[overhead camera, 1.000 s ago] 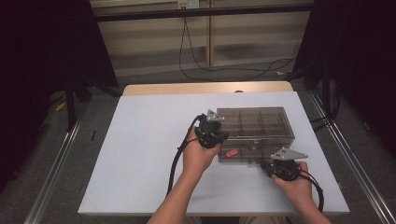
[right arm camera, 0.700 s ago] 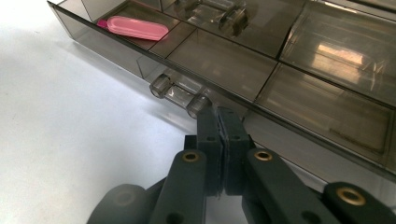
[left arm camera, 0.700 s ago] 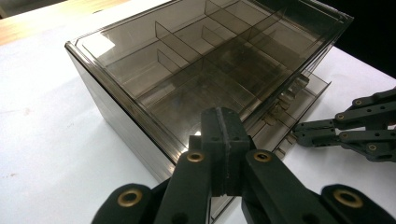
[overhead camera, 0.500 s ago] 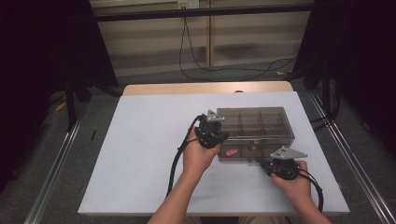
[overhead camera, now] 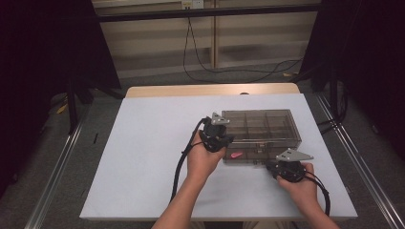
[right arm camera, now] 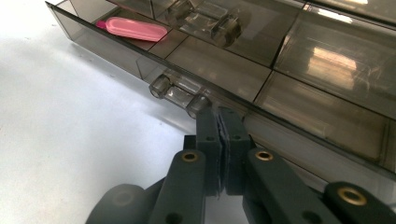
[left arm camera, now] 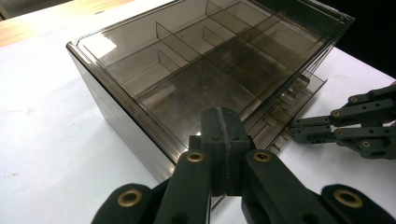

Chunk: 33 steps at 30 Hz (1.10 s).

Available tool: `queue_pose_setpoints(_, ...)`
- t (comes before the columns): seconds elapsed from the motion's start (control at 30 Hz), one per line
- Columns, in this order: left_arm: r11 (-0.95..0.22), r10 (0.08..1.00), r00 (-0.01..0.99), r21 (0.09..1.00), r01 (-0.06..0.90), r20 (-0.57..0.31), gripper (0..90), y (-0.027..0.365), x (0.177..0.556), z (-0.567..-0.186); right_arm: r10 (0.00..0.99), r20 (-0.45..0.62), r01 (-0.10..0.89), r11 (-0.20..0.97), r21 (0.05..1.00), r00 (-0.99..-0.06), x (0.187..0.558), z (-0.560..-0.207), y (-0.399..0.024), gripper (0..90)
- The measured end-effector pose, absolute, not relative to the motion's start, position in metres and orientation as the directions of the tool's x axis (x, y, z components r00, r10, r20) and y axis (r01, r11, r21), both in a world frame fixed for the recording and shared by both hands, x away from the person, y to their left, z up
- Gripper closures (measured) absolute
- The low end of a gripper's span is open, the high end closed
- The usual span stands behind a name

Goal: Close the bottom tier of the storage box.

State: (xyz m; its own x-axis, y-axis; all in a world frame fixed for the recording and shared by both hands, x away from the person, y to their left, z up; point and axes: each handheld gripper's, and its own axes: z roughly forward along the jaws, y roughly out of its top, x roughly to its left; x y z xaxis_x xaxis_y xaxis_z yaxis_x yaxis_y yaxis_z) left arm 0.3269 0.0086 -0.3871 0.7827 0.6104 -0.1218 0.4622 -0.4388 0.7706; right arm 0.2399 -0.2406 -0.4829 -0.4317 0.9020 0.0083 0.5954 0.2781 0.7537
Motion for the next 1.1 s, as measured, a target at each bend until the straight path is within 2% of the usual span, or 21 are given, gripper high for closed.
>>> queue_pose_setpoints(1.1, -0.436, 0.617, 0.778, 0.771, 0.463, -0.119, 90.0, 0.0080, 0.3255, -0.3872, 0.907, -0.007, 0.586, 0.278, 0.761, -0.421, 0.2478, -0.4835, -0.2394, 88.3)
